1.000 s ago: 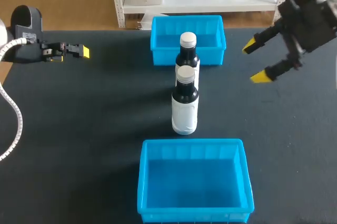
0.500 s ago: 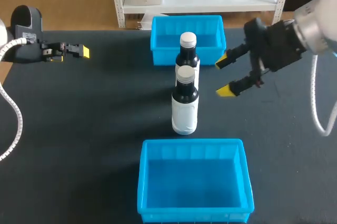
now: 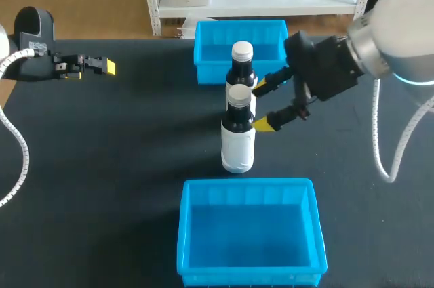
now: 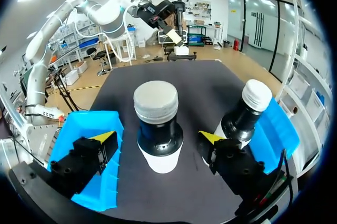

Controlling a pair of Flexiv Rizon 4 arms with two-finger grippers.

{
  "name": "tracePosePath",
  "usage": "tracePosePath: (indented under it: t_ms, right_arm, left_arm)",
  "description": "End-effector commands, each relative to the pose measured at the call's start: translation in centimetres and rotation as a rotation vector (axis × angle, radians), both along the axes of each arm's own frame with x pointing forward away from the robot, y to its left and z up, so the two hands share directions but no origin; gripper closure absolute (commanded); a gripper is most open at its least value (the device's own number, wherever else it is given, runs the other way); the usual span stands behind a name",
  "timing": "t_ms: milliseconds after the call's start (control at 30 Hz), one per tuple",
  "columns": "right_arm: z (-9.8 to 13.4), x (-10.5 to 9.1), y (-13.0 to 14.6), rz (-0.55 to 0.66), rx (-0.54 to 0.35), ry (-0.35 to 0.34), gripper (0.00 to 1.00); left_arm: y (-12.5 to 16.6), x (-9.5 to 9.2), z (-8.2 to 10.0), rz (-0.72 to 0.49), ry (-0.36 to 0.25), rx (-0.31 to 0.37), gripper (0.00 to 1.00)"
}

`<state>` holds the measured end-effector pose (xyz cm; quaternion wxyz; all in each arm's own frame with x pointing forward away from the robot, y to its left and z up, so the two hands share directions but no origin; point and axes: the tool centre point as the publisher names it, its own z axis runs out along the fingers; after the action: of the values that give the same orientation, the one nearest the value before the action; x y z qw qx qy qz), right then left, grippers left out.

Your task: Pick up the bottle, and place it in the far bin if it is heavy, or in the near bin if it is light.

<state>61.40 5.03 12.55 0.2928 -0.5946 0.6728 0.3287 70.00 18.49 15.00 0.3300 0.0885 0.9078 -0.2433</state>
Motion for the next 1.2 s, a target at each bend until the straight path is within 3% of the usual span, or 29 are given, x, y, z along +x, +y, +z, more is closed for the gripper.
tracePosePath:
  t_ms: [33, 367, 867, 1033, 1200]
  right_arm:
    - [-0.2, 0.1, 1.3, -0.012, -0.011, -0.009, 0.00]
    - [-0.2, -0.5, 3.0, -0.002, 0.004, -0.006, 0.00]
    - [-0.4, -0.8, 3.1, 0.008, 0.015, 0.000, 0.00]
    - [-0.3, -1.0, 3.2, 0.014, 0.020, 0.001, 0.15]
    - [-0.3, -1.1, 3.3, 0.019, 0.022, 0.001, 0.22]
  left_arm:
    - [0.0, 0.0, 0.0, 0.000, 0.000, 0.000, 0.00]
    - [0.0, 0.0, 0.0, 0.000, 0.000, 0.000, 0.00]
    - [0.0, 0.0, 0.0, 0.000, 0.000, 0.000, 0.00]
    - [0.0, 0.0, 0.0, 0.000, 0.000, 0.000, 0.00]
    - [0.0, 0.0, 0.0, 0.000, 0.000, 0.000, 0.00]
